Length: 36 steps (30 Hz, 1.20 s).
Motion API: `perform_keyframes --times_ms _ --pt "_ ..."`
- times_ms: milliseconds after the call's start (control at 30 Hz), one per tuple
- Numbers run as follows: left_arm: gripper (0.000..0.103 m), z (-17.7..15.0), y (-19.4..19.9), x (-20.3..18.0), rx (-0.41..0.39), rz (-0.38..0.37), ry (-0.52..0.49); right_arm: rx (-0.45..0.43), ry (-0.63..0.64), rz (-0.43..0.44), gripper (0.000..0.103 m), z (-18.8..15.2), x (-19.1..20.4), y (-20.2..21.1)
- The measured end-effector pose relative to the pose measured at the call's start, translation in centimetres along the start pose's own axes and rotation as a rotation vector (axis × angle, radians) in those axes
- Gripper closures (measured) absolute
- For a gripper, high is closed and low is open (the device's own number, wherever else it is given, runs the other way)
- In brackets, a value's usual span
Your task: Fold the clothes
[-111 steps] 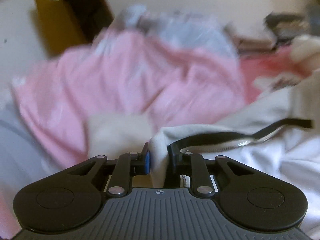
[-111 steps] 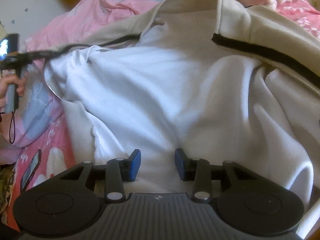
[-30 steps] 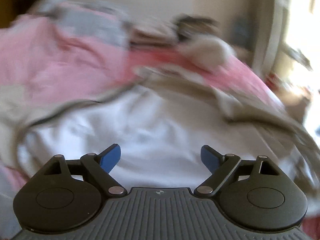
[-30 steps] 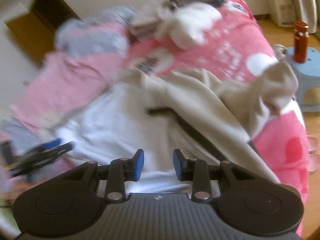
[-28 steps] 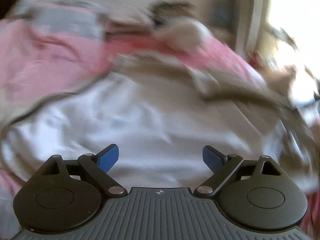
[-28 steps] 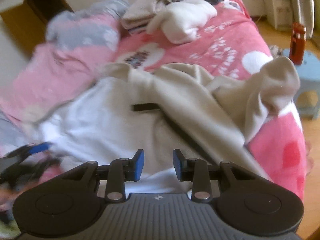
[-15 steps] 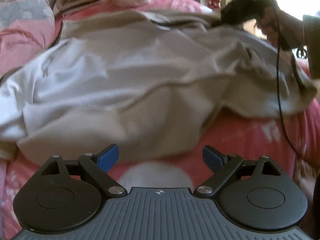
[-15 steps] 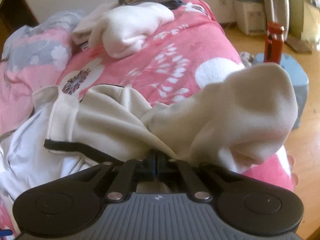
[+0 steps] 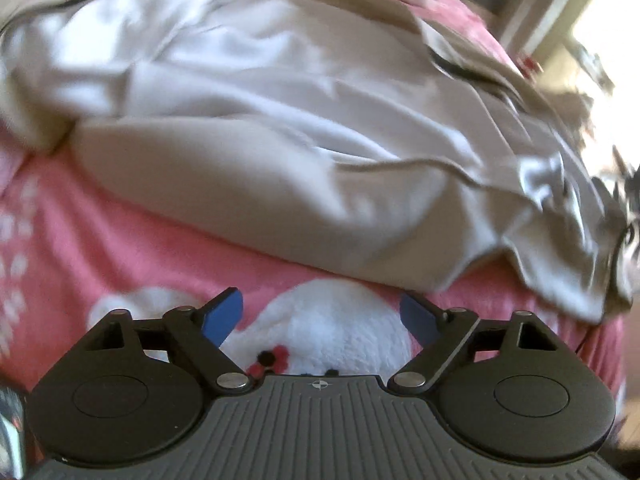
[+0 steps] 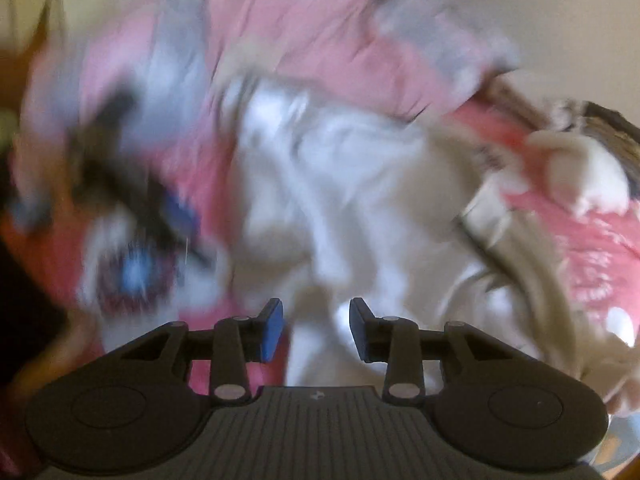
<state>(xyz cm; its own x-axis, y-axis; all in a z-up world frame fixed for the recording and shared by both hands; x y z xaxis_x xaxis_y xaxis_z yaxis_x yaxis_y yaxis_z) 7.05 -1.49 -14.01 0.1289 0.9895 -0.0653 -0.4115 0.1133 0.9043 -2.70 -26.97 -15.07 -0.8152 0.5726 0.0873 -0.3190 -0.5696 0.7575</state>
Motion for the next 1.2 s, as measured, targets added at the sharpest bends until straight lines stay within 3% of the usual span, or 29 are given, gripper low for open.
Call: perform_keyframes --times_ms 67,133,333,600,900,1200 --pt "0.019 -0.5 0.4 0.6 0.001 0.006 0.035 0.103 0.053 -0.024 0.067 -1.4 1.5 -3.0" --pt "0.019 -1.2 0.7 0.9 0.001 0.013 0.061 0.146 0.076 -0.046 0.069 -2.4 1.9 -5.2" --pt "0.019 -2.8 -0.2 1.0 0.012 0.037 0.099 0.175 0.125 -0.168 0.08 -2.4 1.3 -7.6" --pt "0.019 -2.1 -0.6 0.6 -0.008 0.035 0.128 0.202 0.109 -0.166 0.1 -2.3 1.1 -7.7" --pt "0.019 -2.0 0.0 2.1 -0.041 0.06 0.157 0.189 0.009 -0.084 0.102 -2.1 1.5 -5.9" --pt "0.019 -1.0 0.6 4.1 -0.099 0.107 0.168 0.267 0.028 0.055 0.102 -4.7 4.2 -4.3"
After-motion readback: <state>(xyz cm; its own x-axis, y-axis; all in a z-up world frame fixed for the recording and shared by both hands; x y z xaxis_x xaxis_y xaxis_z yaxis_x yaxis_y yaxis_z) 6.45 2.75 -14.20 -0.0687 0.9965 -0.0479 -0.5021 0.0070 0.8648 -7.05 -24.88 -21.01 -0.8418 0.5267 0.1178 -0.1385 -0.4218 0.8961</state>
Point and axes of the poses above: each gripper's, at about its wrist camera, not at the fingertips, and y roughly against the way its jaws point, x to its left, z to its top, the point moved 8 cm from there along -y, roughly the way its jaws point, and after that the axes turned 11 degrees about z, right-handed, at the moved point
